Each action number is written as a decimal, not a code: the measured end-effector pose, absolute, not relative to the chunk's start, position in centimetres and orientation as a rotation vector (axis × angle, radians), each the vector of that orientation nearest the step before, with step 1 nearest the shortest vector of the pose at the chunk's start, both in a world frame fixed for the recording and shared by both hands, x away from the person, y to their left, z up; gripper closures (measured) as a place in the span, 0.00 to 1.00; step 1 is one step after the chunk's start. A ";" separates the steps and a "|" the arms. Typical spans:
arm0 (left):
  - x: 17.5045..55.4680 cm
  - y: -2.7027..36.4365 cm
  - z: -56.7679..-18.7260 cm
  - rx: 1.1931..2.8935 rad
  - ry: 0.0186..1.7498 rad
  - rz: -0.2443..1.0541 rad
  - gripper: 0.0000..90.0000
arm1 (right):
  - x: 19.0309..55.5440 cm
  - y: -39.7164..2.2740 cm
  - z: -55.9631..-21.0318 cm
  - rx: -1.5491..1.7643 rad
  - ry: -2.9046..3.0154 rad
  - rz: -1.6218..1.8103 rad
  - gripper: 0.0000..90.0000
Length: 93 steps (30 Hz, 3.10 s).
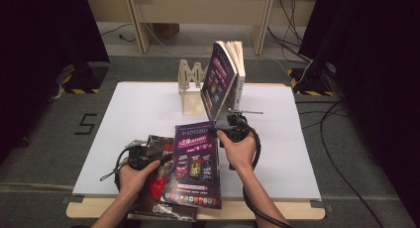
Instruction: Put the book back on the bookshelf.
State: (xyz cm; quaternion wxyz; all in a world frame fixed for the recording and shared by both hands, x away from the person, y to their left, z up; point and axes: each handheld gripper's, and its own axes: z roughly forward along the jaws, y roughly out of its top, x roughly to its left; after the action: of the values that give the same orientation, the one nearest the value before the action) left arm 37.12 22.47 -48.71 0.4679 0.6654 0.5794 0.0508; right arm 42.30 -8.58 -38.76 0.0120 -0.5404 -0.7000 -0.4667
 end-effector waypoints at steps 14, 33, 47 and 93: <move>37.1 22.5 -48.7 1.638 1.422 0.134 0.45 | 41.8 -8.9 -37.0 -1.700 -2.217 -1.546 0.94; 37.2 22.5 -48.8 1.636 1.423 0.128 0.45 | 41.4 -9.6 -34.6 -1.735 -2.248 -1.666 0.94; 37.2 22.4 -48.8 1.632 1.424 0.124 0.44 | 41.3 -10.0 -33.2 -1.772 -2.249 -1.743 0.94; 37.2 22.6 -48.7 1.641 1.422 0.129 0.44 | 42.0 -10.5 -30.0 -1.817 -2.237 -1.945 0.94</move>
State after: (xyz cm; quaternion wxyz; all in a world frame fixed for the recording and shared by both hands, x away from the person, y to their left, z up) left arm 37.23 22.57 -48.68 0.4645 0.6681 0.5789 0.0524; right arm 42.00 -10.47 -30.04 -0.1668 -0.5154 -0.6344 -0.5515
